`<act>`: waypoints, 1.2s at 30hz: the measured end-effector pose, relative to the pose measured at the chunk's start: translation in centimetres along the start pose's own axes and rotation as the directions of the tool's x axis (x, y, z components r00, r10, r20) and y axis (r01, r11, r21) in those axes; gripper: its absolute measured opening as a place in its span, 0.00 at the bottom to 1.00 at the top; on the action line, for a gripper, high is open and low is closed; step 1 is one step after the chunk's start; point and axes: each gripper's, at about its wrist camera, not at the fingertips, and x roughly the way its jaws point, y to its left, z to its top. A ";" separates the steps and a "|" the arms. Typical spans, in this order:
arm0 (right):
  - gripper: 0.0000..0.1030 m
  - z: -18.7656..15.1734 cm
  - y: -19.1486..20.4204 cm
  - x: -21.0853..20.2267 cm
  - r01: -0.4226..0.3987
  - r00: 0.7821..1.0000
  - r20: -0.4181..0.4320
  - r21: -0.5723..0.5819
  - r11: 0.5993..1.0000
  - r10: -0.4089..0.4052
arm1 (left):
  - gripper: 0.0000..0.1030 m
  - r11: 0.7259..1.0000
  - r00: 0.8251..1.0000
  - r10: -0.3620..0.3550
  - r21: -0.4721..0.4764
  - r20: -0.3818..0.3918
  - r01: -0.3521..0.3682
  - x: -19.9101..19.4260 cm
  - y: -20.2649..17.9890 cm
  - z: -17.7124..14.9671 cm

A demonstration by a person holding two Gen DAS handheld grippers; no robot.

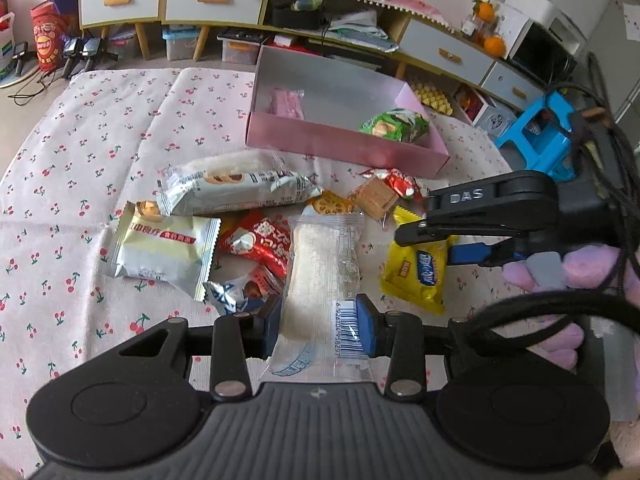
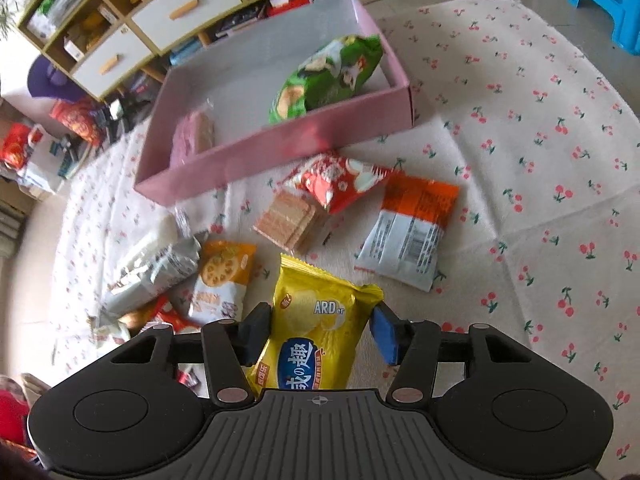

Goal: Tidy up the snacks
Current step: 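Lower both held snacks into the pink box and open both tools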

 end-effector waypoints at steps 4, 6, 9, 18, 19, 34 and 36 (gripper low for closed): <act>0.52 0.7 -0.5 -1.1 -0.029 0.999 0.029 0.013 0.999 0.029 | 0.35 1.000 1.000 -0.005 -0.021 0.015 0.005 0.1 0.2 0.9; 0.52 1.2 -0.7 -1.6 -0.042 0.998 0.045 0.020 0.999 0.041 | 0.35 0.999 1.000 -0.006 -0.035 0.031 0.007 0.0 0.3 1.5; 0.52 1.9 -0.8 -2.1 -0.065 0.996 0.066 0.030 0.997 0.063 | 0.35 0.998 0.999 -0.010 -0.056 0.052 0.013 0.1 0.5 2.5; 0.52 4.5 -0.4 -2.8 -0.140 0.981 0.135 0.016 0.990 0.137 | 0.34 0.995 0.991 0.003 -0.100 0.135 0.011 1.9 1.2 6.5; 0.52 4.8 -0.2 -2.8 -0.142 0.979 0.146 0.006 0.990 0.140 | 0.34 0.995 0.989 0.006 -0.100 0.146 0.008 2.2 1.2 7.0; 0.52 11.4 0.8 -1.6 -0.101 0.924 0.348 -0.174 0.980 0.157 | 0.35 1.000 0.968 -0.017 -0.008 0.251 0.019 8.1 1.7 13.2; 0.52 12.2 0.7 -0.7 -0.092 0.919 0.363 -0.176 0.980 0.152 | 0.35 1.000 0.964 -0.013 0.007 0.264 0.011 8.9 1.5 13.7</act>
